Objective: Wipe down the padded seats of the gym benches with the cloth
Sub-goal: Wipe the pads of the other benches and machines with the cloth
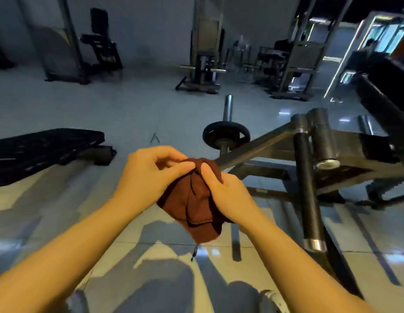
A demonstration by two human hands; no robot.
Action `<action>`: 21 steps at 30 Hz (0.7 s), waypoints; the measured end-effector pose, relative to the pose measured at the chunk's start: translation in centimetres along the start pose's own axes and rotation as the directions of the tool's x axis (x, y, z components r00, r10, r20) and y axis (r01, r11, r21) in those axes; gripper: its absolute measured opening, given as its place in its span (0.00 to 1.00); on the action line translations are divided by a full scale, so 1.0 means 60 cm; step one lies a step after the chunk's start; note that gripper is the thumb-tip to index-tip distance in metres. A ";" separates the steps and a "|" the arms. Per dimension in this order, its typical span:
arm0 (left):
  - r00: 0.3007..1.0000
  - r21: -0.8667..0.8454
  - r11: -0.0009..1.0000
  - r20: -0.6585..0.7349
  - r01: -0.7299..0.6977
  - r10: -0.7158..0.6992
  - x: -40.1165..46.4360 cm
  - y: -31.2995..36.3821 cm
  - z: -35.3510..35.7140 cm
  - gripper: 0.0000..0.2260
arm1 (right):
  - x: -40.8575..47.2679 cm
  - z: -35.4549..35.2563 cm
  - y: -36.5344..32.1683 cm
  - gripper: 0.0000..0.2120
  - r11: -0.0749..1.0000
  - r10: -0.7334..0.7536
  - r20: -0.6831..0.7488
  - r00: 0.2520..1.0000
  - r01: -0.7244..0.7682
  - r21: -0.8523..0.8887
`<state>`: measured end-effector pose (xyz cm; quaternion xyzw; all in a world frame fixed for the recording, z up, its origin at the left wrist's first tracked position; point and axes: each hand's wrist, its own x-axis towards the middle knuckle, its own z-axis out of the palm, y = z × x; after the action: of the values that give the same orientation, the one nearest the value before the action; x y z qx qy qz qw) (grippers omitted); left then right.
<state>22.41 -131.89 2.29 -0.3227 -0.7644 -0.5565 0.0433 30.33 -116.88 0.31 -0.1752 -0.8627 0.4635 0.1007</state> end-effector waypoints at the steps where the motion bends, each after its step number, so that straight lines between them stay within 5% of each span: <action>1: 0.999 0.003 0.999 -0.017 0.034 -0.034 0.004 -0.017 -0.003 0.02 | 0.009 0.003 0.010 0.25 1.000 0.003 0.023 1.000 -0.003 -0.020; 6: 0.999 0.159 0.987 -0.011 0.035 -0.034 0.025 -0.043 -0.001 0.06 | 0.040 -0.025 0.028 0.09 0.994 -0.109 -0.246 0.963 0.103 -0.037; 12: 0.996 0.185 0.979 -0.022 0.090 -0.088 0.047 -0.055 -0.005 0.04 | 0.029 0.052 0.016 0.18 0.990 -0.060 0.100 0.993 0.071 -0.119; 21: 0.987 0.211 0.967 -0.095 0.144 -0.126 0.005 -0.059 -0.087 0.05 | 0.000 0.095 0.009 0.05 0.993 -0.106 -0.038 0.994 0.104 -0.058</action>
<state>18.74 -136.94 1.48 -0.2405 -0.8384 -0.4840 0.0709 28.55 -120.97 -3.25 -0.1418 -0.8811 0.4296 0.1380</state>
